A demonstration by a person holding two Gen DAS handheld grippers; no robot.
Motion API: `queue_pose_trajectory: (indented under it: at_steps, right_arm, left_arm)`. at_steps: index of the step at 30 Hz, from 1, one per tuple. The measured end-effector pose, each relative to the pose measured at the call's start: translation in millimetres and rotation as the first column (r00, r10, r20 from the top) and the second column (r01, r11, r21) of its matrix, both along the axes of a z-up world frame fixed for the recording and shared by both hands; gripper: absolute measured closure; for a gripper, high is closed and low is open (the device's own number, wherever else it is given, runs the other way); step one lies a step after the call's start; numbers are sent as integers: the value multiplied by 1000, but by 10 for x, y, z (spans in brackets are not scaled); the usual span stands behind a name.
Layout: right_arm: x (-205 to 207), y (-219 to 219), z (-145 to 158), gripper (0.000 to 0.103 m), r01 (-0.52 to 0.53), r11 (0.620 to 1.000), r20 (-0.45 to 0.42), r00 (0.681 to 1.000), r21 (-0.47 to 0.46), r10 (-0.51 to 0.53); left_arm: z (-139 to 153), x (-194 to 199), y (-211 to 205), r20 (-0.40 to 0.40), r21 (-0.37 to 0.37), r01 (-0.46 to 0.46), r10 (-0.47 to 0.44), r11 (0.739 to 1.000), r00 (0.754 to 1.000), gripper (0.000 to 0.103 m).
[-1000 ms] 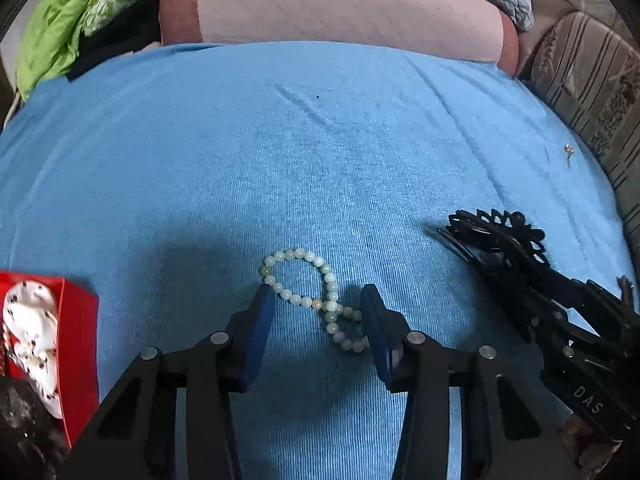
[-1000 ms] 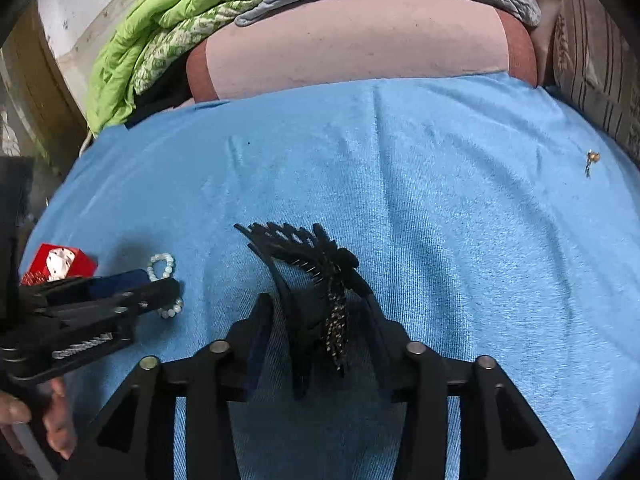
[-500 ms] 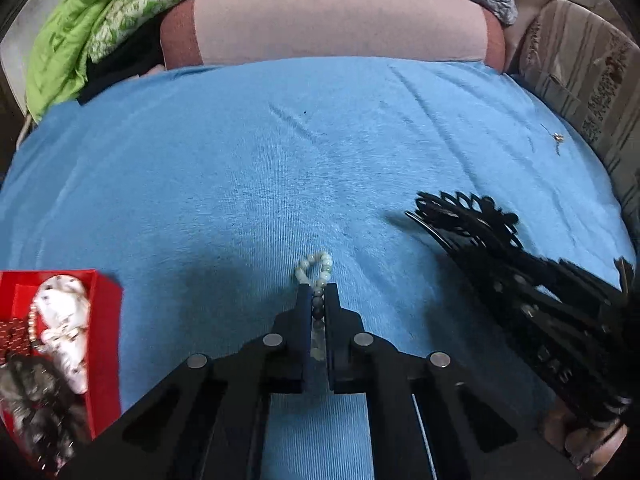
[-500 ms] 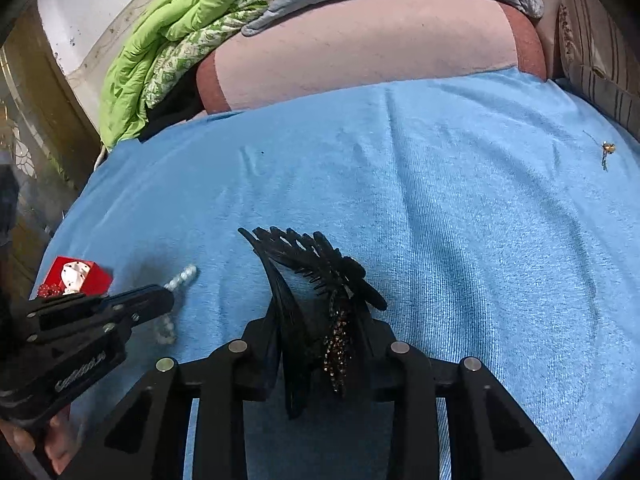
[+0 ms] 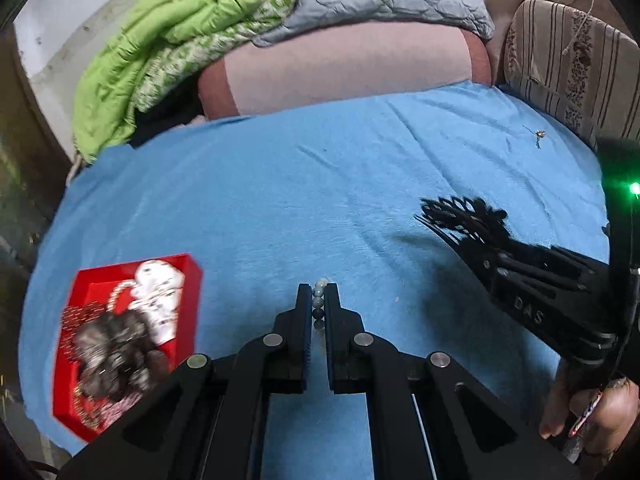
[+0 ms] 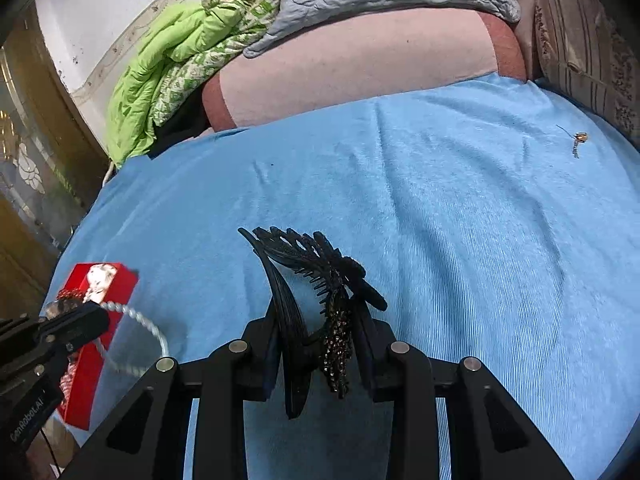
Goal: Organize jewelry
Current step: 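Carry the black claw clip and small pearl bracelet over the red tray with both tools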
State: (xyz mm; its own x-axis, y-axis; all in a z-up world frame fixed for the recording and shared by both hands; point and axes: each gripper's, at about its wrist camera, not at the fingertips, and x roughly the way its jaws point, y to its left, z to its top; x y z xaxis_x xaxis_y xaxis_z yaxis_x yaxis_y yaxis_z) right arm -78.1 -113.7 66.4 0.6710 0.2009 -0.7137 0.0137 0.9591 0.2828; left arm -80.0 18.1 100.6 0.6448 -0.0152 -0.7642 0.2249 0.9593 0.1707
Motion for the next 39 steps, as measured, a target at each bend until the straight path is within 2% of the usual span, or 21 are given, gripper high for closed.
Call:
queue_pose_trajectory:
  at_steps: [16,39]
  right_arm:
    - [-662,371,52,68,-32,999,-16,999,-34,32]
    - [-863,710,307,68,-69,995,8,997,-78,70]
  left_arm:
    - [245,-480,280,64,-40,-18,21,999,998,97]
    - [400,-668,597,100,-102,-43,53,994,994,97]
